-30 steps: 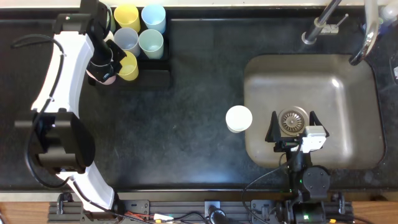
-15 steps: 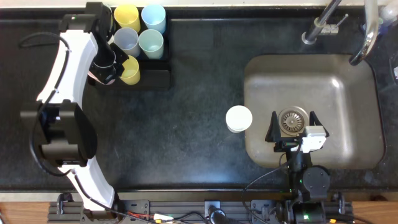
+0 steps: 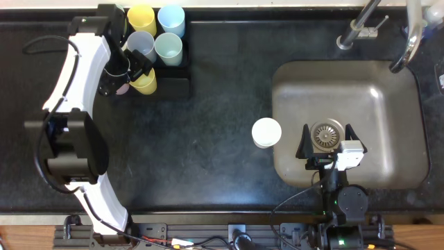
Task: Store Cups
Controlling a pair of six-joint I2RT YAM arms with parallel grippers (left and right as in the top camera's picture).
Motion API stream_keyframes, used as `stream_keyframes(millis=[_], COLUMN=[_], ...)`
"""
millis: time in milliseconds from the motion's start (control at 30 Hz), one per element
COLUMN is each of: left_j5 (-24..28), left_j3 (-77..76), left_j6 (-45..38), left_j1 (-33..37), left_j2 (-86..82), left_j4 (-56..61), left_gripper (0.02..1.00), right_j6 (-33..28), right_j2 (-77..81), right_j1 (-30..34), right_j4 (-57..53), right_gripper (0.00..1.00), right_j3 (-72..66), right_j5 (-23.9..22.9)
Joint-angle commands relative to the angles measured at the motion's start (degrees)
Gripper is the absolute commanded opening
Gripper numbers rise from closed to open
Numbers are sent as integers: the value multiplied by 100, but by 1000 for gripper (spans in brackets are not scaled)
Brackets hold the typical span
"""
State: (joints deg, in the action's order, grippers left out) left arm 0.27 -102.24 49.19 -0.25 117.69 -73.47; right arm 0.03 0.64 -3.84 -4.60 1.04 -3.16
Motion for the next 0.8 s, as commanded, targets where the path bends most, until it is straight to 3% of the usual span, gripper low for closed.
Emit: stream_keyframes(millis=[33, 233, 333, 433, 533, 600, 633, 700, 733, 800], left_j5=[-39, -608, -1703, -2356, -2129, -1991, -1821, -1165, -328, 7], left_j3=[39, 42, 466, 1550, 3394, 5768, 6426, 7523, 8526, 9549], left_j6=[17, 13, -7, -4, 44, -127, -603, -2087, -3746, -4782], left_j1=[20, -15, -315, -610, -693, -599, -597, -597, -597, -597], left_j2=[-1008, -2494, -3493, -4478, -5733, -7342, -7816, -8625, -9339, -10159], left_j4=[-31, -505, -887, -855, -474, 1331, 2216, 4186, 6518, 9066], left_gripper=[1000, 1000, 1000, 998, 1000, 1000, 998, 1000, 998, 998], right_j6=[44, 44, 44, 44, 44, 44, 44, 42, 44, 44], right_j2=[-44, -44, -44, -44, -44, -44, -44, -44, -44, -44], right_j1=[-11, -11, -11, -11, -11, -11, -11, -11, -11, -11], right_j4=[31, 31, 31, 31, 31, 31, 31, 31, 31, 31], right_gripper=[998, 998, 998, 998, 998, 998, 998, 996, 996, 993], right_j3=[-76, -76, -76, -76, -76, -76, -76, -76, -76, -76], right_j5=[35, 35, 35, 35, 35, 37, 37, 35, 37, 35])
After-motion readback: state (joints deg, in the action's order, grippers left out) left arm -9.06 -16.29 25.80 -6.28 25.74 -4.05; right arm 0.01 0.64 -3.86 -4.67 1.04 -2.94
